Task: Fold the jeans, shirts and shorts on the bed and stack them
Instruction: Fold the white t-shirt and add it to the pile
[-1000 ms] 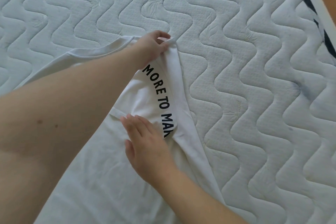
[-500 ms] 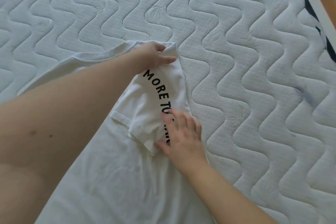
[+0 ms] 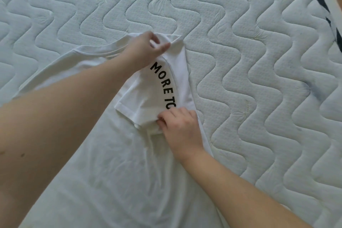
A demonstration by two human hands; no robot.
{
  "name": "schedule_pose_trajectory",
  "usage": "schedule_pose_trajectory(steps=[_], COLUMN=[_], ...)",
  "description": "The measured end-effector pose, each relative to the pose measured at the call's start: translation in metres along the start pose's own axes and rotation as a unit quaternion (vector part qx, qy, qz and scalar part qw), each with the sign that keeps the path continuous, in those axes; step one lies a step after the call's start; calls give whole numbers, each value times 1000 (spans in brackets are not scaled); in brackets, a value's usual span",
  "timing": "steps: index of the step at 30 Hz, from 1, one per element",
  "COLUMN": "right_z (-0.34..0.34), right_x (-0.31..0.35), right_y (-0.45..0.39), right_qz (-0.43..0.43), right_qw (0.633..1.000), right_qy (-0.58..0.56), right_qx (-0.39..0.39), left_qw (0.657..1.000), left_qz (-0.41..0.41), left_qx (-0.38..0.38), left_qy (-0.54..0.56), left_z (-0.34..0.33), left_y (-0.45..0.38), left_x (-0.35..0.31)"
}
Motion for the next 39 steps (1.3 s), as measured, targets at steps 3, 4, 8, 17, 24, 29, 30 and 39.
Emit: schedule_pose_trajectory(steps=[3,4,8,17,24,29,30,39], right_z=[9,9,13,52,47,49,49,61], right_x=[-4,-6,-7,-78,-107,-108,-108,-103], right_y=[0,1,4,44,100,135,141,186], right_qz=[-96,-122,-144,-238,-323,-312,-315,-345], right_qw=[988,982,972,958,922,922,921,907], right_qy=[-121,-146,-184,-161,-108,-103,-104,-134], right_qx=[-20,-20,-16,11,185,204,206,203], left_qw=[991,987,993,971,939,868,855,826], left_qz=[-1,14,31,2,210,252,244,243], left_qx=[53,86,82,-239,4,34,40,109], left_qy=[-120,-136,-83,-10,273,427,455,496], left_z=[1,-1,2,28,-122,-176,-177,-177], left_y=[26,34,54,114,215,248,248,258], left_x=[28,38,60,39,4,-8,-11,-19])
Point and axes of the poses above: each hand's wrist, its own y-axis away from the middle knuckle, its own z-axis out of the back of the hand, x = y × z, the point moved 5 cm from there along -y, towards the middle knuckle, and after that the axes turned 6 degrees about -y, right-handed, at the moved point
